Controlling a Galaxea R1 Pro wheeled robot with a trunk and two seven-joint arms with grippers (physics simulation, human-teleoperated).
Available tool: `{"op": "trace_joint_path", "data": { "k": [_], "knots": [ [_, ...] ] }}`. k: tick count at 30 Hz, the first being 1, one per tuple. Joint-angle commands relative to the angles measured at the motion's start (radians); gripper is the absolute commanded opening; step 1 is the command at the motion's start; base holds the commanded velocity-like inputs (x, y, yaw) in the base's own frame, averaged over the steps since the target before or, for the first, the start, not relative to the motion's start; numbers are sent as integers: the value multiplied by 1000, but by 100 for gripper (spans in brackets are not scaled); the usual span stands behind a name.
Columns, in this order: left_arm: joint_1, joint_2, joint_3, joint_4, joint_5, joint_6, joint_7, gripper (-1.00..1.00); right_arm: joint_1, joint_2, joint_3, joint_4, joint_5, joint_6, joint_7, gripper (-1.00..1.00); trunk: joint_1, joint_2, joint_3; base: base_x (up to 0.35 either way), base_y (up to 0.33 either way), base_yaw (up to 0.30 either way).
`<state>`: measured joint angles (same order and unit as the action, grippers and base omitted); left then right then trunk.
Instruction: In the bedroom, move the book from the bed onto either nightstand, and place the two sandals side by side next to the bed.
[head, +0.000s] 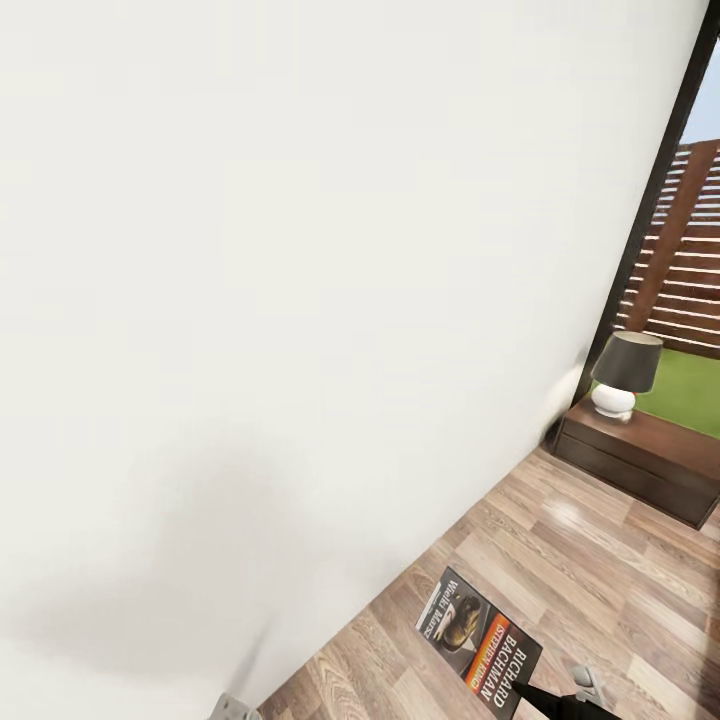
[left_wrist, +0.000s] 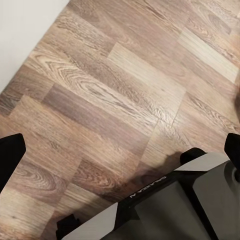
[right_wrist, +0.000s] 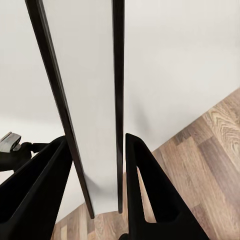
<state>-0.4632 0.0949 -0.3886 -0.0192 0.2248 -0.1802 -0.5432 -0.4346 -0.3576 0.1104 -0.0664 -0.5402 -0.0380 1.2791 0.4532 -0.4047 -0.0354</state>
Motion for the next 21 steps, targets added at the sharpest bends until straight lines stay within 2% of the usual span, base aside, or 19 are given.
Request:
{"op": "trace_joint_path", "data": {
  "k": [1,21],
  "knots": [
    [-1,0,-9,1,8,-4,-3,100,-1,0,8,0,-7,-4,2,-100,1,-2,-2,0,0,-53],
    [-1,0,-9,1,8,-4,-3,100,-1,0,8,0,-7,-2,2,-100,1,-2,-2,0,0,-263]
  ]
}}
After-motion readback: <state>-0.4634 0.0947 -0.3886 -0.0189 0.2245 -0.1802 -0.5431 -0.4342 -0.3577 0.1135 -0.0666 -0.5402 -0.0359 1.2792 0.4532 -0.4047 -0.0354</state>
